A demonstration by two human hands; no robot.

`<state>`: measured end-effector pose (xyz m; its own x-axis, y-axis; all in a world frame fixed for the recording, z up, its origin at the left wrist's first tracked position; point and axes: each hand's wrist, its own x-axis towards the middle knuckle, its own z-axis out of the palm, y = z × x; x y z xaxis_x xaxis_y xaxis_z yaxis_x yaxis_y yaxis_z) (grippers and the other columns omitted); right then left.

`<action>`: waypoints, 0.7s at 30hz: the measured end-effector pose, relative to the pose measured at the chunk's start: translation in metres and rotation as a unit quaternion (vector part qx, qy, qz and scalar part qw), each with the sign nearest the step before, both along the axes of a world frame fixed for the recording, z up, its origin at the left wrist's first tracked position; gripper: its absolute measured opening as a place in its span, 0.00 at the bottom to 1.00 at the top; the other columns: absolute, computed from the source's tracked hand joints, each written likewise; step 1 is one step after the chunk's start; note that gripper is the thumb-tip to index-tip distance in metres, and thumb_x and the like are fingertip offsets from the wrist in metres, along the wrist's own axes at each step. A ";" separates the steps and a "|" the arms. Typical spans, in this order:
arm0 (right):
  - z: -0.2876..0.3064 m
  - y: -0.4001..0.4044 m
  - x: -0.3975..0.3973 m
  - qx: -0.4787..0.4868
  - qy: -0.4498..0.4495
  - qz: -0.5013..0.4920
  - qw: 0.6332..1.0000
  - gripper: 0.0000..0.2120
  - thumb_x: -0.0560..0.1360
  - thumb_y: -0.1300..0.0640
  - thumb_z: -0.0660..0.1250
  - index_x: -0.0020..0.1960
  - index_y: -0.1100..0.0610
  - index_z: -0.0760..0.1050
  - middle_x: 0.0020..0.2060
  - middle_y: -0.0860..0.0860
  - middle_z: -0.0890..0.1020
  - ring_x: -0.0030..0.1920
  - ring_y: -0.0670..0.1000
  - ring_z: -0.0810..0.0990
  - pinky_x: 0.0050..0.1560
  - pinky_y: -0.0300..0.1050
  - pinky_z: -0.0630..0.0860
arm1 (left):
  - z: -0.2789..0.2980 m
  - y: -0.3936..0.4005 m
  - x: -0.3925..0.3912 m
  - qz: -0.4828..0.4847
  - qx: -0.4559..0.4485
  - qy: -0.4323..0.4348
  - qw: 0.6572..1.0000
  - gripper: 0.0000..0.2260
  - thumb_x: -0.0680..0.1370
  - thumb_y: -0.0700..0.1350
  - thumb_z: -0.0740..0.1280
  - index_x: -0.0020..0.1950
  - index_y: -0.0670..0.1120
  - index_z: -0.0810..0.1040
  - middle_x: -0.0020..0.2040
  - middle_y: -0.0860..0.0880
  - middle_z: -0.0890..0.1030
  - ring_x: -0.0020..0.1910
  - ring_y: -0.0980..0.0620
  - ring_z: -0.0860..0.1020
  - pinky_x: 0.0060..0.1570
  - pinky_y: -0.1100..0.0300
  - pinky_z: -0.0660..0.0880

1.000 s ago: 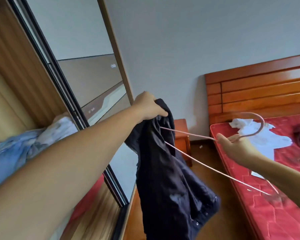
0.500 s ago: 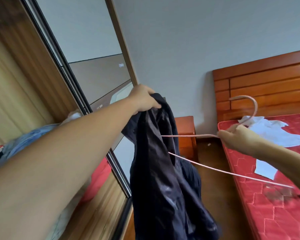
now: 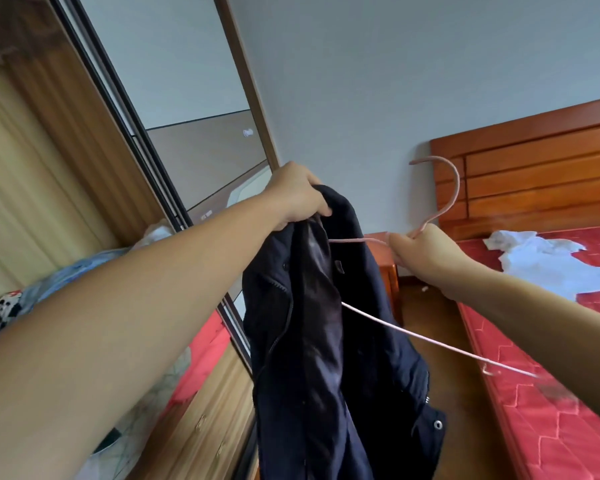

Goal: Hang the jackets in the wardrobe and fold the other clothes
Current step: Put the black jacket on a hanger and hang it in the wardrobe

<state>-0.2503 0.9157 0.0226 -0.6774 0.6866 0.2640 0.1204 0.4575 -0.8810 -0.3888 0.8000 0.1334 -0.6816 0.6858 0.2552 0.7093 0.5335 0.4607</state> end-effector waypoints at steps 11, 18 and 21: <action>0.009 0.003 -0.006 -0.066 -0.032 0.036 0.997 0.21 0.76 0.59 0.60 0.25 0.54 0.64 0.15 0.45 0.66 0.15 0.43 0.62 0.18 0.37 0.61 | 0.017 0.007 -0.006 -0.099 -0.075 0.058 0.991 0.08 0.66 0.46 0.79 0.41 0.47 0.84 0.38 0.48 0.84 0.38 0.52 0.81 0.38 0.60 0.76; 0.013 0.014 -0.012 -0.129 0.041 -0.041 0.990 0.19 0.75 0.57 0.60 0.25 0.56 0.68 0.20 0.50 0.66 0.19 0.48 0.61 0.22 0.37 0.57 | 0.005 -0.001 -0.030 -0.129 -0.174 0.103 0.971 0.14 0.75 0.55 0.70 0.48 0.44 0.83 0.43 0.43 0.83 0.44 0.46 0.79 0.40 0.58 0.71; 0.017 0.019 -0.015 -0.121 0.057 -0.047 0.990 0.21 0.75 0.56 0.62 0.23 0.54 0.68 0.17 0.46 0.66 0.18 0.46 0.62 0.24 0.40 0.58 | 0.007 0.001 -0.039 -0.155 -0.198 0.178 0.951 0.16 0.79 0.56 0.65 0.54 0.44 0.80 0.48 0.45 0.79 0.49 0.46 0.76 0.48 0.55 0.72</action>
